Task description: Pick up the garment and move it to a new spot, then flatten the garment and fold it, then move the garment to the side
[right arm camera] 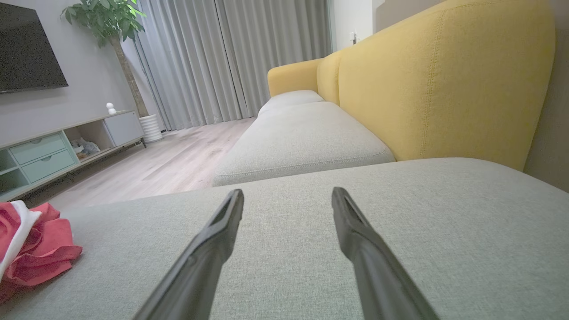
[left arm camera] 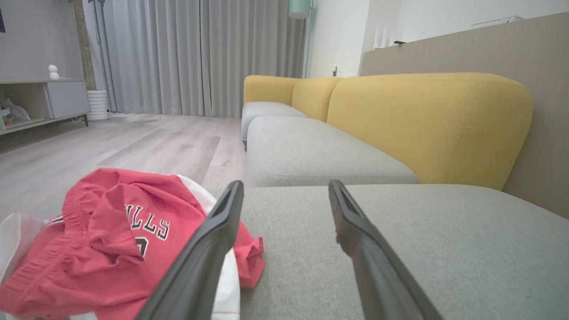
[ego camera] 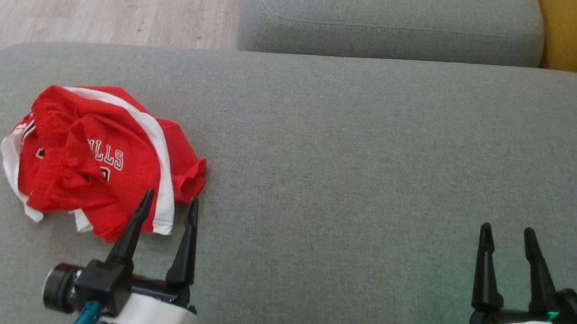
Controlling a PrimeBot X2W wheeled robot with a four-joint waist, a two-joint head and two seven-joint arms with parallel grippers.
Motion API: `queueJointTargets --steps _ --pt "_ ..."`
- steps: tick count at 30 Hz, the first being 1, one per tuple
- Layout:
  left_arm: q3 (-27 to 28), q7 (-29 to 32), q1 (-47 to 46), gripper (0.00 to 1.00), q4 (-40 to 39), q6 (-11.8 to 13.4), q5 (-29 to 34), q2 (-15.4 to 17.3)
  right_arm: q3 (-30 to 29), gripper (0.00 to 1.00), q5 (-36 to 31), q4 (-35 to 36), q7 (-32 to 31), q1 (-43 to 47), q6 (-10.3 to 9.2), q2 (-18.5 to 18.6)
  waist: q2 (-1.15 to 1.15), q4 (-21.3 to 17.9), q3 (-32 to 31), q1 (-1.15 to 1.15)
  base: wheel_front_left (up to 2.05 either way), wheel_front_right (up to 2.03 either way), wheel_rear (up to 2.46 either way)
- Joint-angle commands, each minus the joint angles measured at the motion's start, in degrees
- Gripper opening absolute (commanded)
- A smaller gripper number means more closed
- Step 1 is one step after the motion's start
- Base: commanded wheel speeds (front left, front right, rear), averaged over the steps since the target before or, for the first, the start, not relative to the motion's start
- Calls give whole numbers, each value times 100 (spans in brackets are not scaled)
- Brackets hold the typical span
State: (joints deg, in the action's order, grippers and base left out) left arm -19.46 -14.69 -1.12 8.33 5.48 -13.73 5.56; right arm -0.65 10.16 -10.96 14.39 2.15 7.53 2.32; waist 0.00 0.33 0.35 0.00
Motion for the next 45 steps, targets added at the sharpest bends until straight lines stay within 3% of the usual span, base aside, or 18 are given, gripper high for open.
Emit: queueJointTargets --steps 1,5,17,23,32,45 --pt "256 -30 -146 100 -103 -46 -25 -45 144 100 -6 134 61 -130 -4 55 0 -3 0 0 0 0 0" --pt "300 -30 -101 100 169 -197 -72 -117 185 100 -144 52 61 -144 -4 55 0 5 -5 0 0 0 0" --pt "499 -30 -141 100 213 -318 103 -233 122 100 29 107 61 -153 -4 55 0 218 -43 0 0 0 0" --pt "567 -30 -131 100 237 -355 180 -249 299 100 53 158 61 -127 -4 55 0 605 -49 0 0 0 0" --pt "742 -30 -63 100 342 -360 269 -259 560 100 135 148 61 -75 -4 55 0 1503 -155 0 0 0 0" --pt "914 -30 68 100 361 -346 415 -261 929 100 248 67 61 -33 -4 55 0 2250 -217 0 0 0 0"
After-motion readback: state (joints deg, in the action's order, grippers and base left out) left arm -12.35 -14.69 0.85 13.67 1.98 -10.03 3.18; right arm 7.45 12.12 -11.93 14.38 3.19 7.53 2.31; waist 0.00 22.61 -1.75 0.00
